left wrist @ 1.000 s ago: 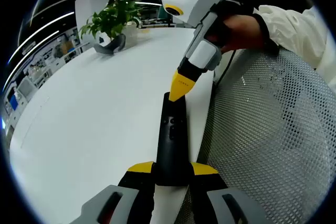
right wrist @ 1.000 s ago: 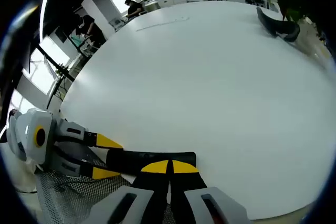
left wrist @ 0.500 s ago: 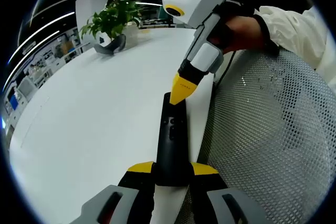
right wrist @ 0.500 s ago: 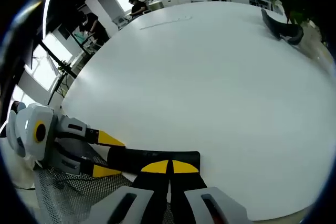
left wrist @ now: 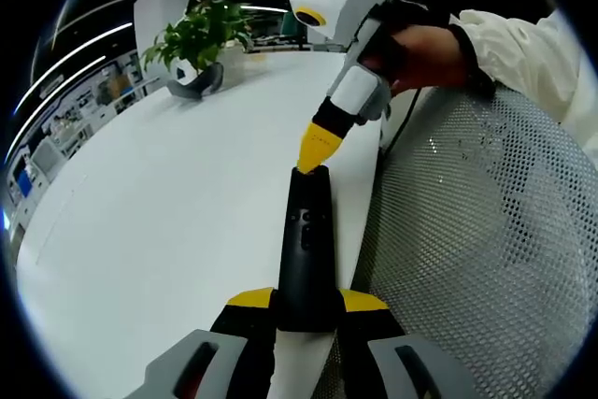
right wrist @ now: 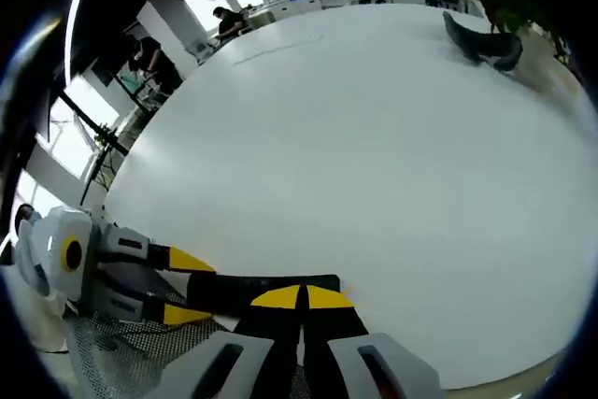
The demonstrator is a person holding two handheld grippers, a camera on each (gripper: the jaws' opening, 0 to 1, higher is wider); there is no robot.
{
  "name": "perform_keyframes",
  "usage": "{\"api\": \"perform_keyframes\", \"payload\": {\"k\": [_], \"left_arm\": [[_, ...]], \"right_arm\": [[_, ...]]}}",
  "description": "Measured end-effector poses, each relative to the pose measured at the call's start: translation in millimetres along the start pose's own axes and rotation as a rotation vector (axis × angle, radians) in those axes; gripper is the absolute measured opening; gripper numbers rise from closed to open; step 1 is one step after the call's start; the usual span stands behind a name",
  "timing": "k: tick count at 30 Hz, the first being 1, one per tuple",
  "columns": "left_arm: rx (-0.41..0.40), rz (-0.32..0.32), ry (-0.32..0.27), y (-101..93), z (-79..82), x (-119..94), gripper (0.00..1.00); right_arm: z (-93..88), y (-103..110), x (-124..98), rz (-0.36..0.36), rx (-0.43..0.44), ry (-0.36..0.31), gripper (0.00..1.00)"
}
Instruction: Press the specified remote control buttons in sequence, fully releasing each button before pressing the next.
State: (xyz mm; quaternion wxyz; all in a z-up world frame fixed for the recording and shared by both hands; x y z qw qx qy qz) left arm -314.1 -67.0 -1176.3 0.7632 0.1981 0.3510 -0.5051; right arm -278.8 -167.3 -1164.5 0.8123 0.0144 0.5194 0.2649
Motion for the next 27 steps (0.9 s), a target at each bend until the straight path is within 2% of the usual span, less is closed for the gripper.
{"api": "perform_keyframes", "payload": {"k": [9,15,18,22,27], "left_arm": [[-0.002,0.002,0.0,-0.2,-0.3,-0.2,0.24],[-0.004,0.003,-0.004,-0.1,0.3,0.2,0.24],[-0.004,0.003,-0.005,-0.2,0.4,0.3,0.24],[-0.004,0.004,-0.008,-0.3,0.6,0.2,0.24],[0.001,0.003,-0.007,-0.5,0.6,-0.1,0.24]], "right_arm": [[1.8,-2.7,-1.4,0.015,0.054,-0.025,0.0],[1.3,-0.7,-0.2,0.005,-0.015,-0.027,0.0],[1.8,-1.7,-0.9,0.009,-0.006,-0.029,0.0],[1.7,-2.6,-2.2,0.021,0.047,-0.029,0.0],[1.7,0.5,-2.5,0.011,0.019,-0.017,0.0]]}}
Point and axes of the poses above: the point that each gripper's makers call its tool centre point, and the gripper's own axes: x roughly forward along the fingers, y roughly to its left, z roughly out of its top, the point moved 2 cm from there along -x, roughly backward along the fingers, and after that the axes turned 4 degrees about -x, right-handed, at the moved point
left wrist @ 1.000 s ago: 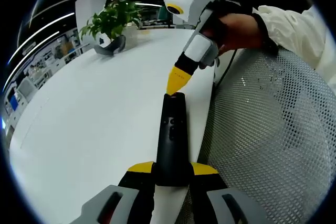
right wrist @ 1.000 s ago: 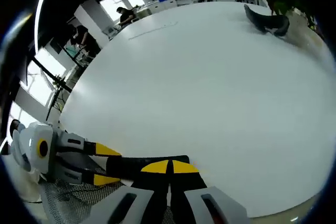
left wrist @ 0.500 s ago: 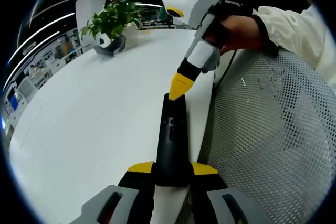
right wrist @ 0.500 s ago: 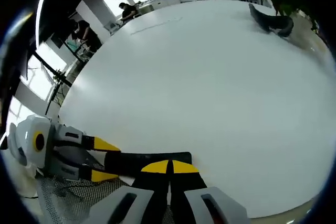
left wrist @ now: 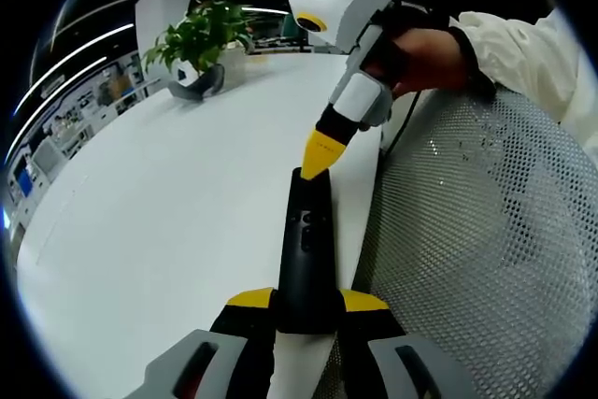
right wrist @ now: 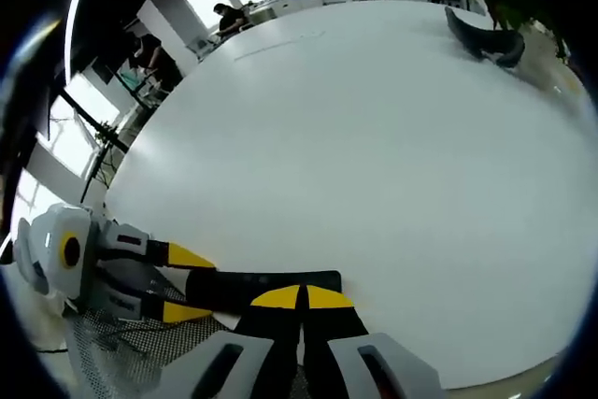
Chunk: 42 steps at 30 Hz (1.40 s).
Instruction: Press the specified remote control buttons in sequence, fully releasing each button before pressing the next.
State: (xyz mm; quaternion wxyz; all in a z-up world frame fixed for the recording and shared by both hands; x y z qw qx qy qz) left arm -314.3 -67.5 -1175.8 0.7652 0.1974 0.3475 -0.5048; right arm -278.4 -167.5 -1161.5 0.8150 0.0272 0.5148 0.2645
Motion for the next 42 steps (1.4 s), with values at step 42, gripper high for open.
{"api": "perform_keyframes", "payload": {"k": [42], "left_arm": [[-0.006,-0.005,-0.02,0.2,2.9,3.0,0.24]], "right_arm": [[-2.6,5.5,4.0,0.007,-0.088,0.033,0.0]]}}
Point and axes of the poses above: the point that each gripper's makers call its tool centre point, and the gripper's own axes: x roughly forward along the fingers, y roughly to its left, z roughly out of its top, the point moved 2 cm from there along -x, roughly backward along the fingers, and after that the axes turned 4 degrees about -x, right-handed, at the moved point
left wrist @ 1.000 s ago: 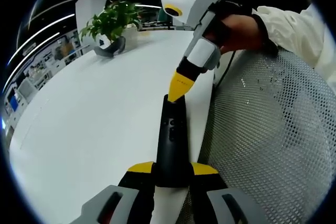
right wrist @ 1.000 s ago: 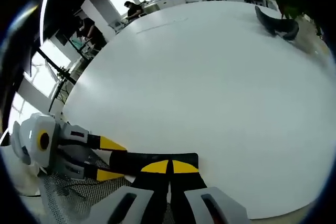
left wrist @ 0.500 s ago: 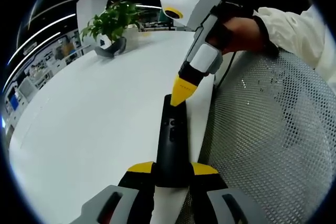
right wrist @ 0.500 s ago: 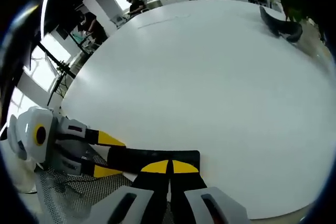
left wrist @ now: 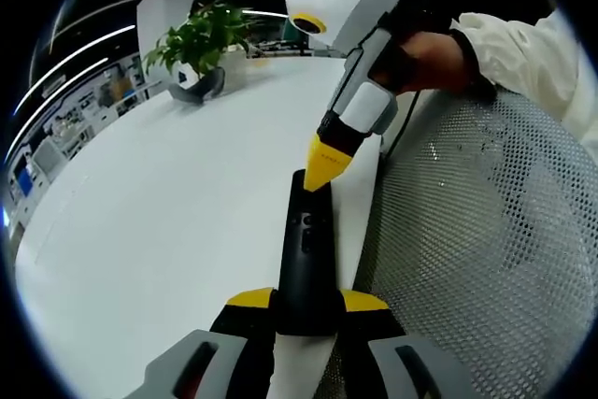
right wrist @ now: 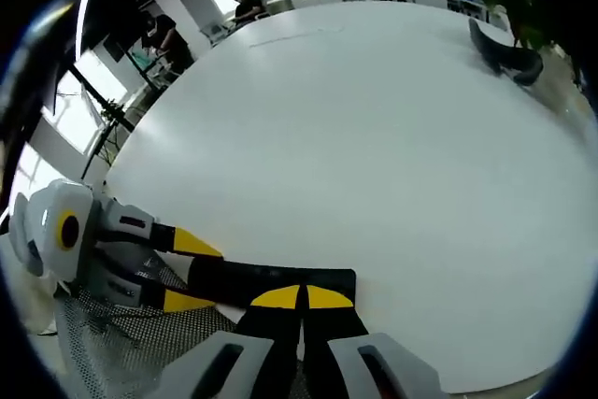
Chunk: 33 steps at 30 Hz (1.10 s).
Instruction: Press the specified remote control buttons in sequence, fully releasing each button before pressing the next.
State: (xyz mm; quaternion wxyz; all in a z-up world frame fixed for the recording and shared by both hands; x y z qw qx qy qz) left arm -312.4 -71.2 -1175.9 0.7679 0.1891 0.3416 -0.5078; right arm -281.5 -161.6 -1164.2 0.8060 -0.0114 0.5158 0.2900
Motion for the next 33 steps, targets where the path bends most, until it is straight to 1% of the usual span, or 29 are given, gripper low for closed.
{"api": "perform_keyframes", "payload": {"k": [2,8,12,17,20,25,30,33], "left_arm": [[0.001,0.001,0.004,-0.3,0.7,0.5,0.24],[0.005,0.001,0.006,-0.7,1.1,1.2,0.24],[0.004,0.0,0.004,-1.1,1.1,0.9,0.24],[0.001,0.002,-0.015,-1.4,0.4,0.3,0.24],[0.003,-0.002,-0.02,-1.5,0.7,0.9,0.24],[0.01,-0.004,-0.01,-2.0,1.3,1.2,0.24],[0.011,-0.008,-0.006,-1.6,1.0,1.7,0.24],[0.015,-0.013,-0.007,-1.7,1.2,1.8,0.24]], "right_arm": [[-0.3,0.4,-0.5,0.004,-0.007,0.003,0.0],[-0.6,-0.5,-0.2,0.02,0.018,-0.001,0.0],[-0.7,1.4,-0.3,0.014,-0.009,0.005,0.0],[-1.4,0.5,-1.2,0.017,0.028,-0.012,0.0],[-1.4,1.0,-0.9,0.011,0.011,-0.009,0.0],[-0.9,-1.3,-1.0,0.03,0.05,-0.002,0.0],[-1.3,1.4,-0.3,0.017,0.012,0.004,0.0],[-1.0,0.9,-0.3,0.016,0.006,0.009,0.0]]}}
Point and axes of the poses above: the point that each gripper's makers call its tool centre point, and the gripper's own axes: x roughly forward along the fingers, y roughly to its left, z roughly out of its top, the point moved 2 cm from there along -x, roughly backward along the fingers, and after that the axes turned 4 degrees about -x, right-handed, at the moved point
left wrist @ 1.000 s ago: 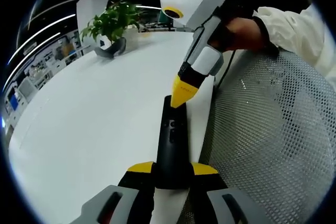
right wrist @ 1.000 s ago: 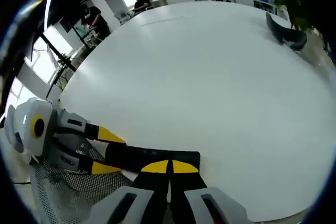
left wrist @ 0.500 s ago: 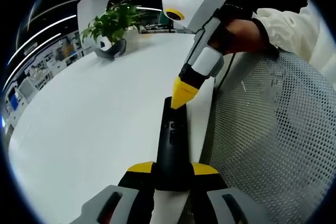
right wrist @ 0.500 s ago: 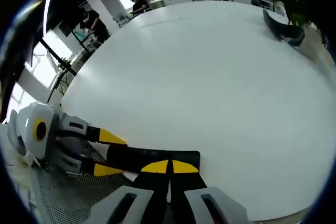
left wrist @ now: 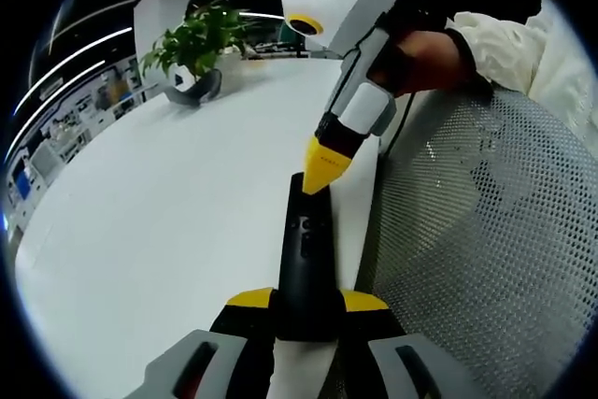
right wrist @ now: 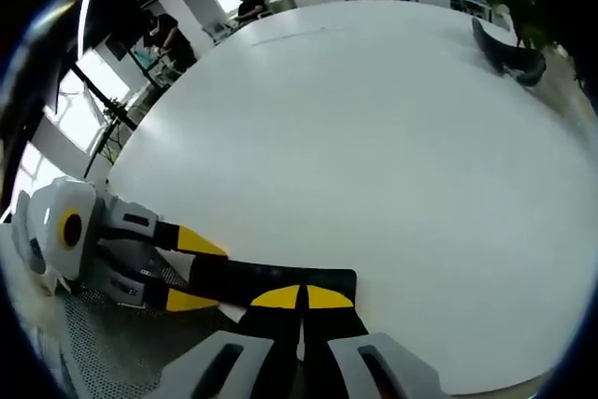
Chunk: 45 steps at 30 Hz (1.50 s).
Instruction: Press the specified remote control buttons in sequence, fully releasing each button before pressing the next.
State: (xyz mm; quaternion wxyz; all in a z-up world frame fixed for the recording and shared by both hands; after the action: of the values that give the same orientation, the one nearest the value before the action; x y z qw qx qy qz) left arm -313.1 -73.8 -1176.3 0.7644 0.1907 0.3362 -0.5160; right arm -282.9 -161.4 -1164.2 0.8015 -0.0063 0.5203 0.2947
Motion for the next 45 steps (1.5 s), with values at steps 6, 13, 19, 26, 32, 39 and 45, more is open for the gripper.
{"api": "perform_keyframes", "payload": {"k": [6,13,19,26,32,39,45], "left_arm": [[0.006,-0.005,0.004,0.0,0.3,0,0.24],[0.013,-0.01,-0.002,-0.1,1.2,1,0.24],[0.012,-0.011,-0.005,-0.3,1.6,1,0.24],[0.009,-0.005,-0.007,0.2,1.6,1,0.25],[0.003,-0.004,-0.007,0.0,1.5,1,0.25],[-0.015,0.009,-0.004,0.5,-0.9,-1,0.24],[-0.011,0.008,0.003,0.3,-1.3,-2,0.24]], "right_arm": [[0.6,0,0,0.004,-0.011,0.023,0.0],[20.5,10,0,0.058,-0.007,-0.059,0.0],[11.1,9,5,0.066,0.018,-0.01,0.0],[5.8,7,8,0.041,-0.024,0.012,0.0],[5.8,7,7,0.035,-0.046,0.01,0.0],[5.1,5,7,0.049,-0.032,-0.012,0.0],[5.8,7,8,0.043,-0.048,-0.001,0.0]]}}
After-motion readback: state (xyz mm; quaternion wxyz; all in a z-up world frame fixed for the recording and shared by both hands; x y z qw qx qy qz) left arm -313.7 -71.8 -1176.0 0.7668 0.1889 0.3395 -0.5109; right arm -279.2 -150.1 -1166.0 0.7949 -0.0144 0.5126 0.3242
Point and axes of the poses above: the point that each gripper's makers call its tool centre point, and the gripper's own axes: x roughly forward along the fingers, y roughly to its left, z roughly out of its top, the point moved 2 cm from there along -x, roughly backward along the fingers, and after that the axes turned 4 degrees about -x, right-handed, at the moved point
